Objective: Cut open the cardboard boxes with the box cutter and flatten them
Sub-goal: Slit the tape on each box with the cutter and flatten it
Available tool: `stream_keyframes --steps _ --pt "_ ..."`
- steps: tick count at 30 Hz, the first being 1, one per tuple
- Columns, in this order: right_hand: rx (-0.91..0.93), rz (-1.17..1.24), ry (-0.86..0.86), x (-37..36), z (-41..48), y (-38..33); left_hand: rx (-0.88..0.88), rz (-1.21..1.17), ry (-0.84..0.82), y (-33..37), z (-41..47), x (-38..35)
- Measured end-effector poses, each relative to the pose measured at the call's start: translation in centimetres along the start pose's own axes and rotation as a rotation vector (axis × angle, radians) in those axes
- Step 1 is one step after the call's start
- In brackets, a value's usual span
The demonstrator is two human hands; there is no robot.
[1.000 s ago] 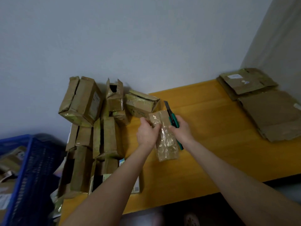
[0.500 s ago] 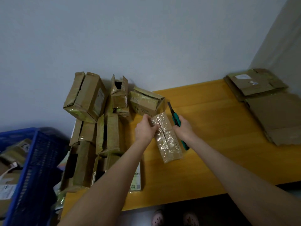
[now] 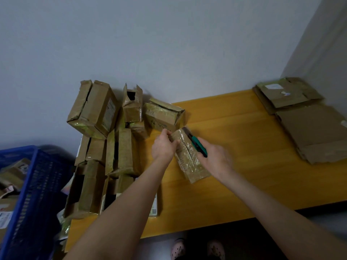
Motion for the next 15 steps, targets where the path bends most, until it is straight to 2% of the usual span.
stream_keyframes --steps 4,15 --pt "0.057 -0.153 -0.031 0.6 -1.2 -0.6 -0.017 0.024 0.011 0.2 -0.1 0.1" --pt "0.079 -0.376 -0.161 0.1 -1.5 -1.1 -0.028 0.045 0.010 1.1 -0.5 -0.1"
Point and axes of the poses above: each hand's wrist, its own z-axis towards the middle knuckle, its own x-axis out of the back of the hand, y = z × x, the point moved 7 cm from there along z, towards the middle knuckle, and after that the axes turned 6 degrees about y, right-handed, at the moved point
